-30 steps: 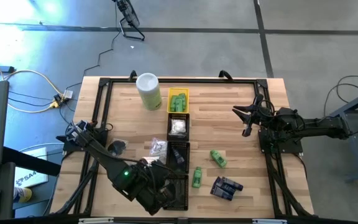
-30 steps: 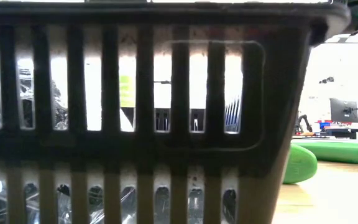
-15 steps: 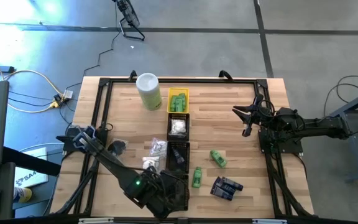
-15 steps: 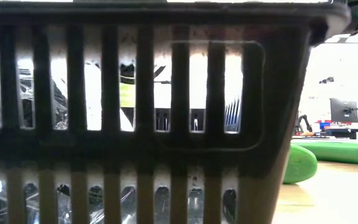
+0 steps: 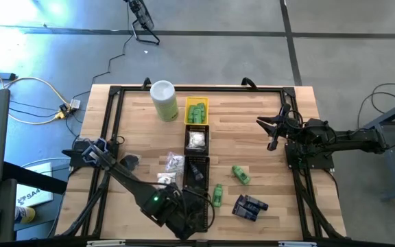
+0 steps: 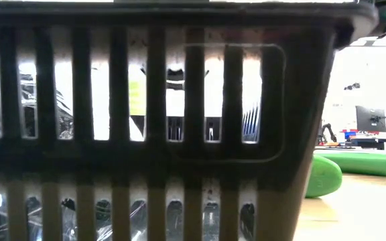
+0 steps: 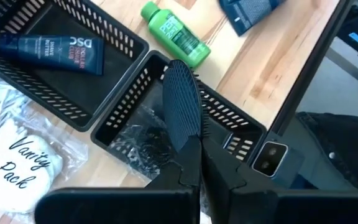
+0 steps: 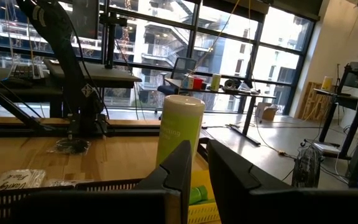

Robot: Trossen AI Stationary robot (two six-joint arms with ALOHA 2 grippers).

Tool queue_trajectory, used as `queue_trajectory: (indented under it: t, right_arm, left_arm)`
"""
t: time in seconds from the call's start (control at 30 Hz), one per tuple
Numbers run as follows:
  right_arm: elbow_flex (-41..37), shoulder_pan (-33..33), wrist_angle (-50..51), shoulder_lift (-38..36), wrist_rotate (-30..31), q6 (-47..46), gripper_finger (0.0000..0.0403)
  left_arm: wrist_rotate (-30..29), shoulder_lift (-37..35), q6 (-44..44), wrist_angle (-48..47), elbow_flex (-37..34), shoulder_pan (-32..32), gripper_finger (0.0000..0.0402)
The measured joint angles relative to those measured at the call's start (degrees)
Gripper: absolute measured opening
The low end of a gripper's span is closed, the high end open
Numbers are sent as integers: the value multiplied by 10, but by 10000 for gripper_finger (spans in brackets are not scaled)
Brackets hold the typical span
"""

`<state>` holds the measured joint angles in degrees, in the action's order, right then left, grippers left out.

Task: Pick & Place Travel size toiletries
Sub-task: Put the right black hairbrush into the bottom black basket, then put the black hairbrush into the bottom black basket

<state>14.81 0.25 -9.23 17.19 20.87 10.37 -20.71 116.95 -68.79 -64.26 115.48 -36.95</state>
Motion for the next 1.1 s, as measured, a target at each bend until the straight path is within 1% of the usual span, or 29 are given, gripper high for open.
queue_trajectory:
  t: [0.33,0.47,0.67,0.77,0.87,1.03,1.1]
  right_arm:
    - [0,0,0,0,0,1,46]
    - [0,0,0,0,0,2,46]
    - [0,0,0,0,0,2,46]
    - [0,0,0,0,0,2,46]
    - [0,0,0,0,0,2,46]
    - [0,0,0,0,0,2,46]
    - [0,0,0,0,0,2,46]
  left_arm:
    - [0,0,-19,-2,0,2,6]
    - [0,0,-20,-2,0,2,23]
    - [0,0,-15,-2,0,2,61]
    - [0,0,4,-2,0,2,68]
    - [0,0,17,-6,0,2,55]
    - [0,0,24,-43,0,2,7]
    - [1,0,24,-63,0,2,6]
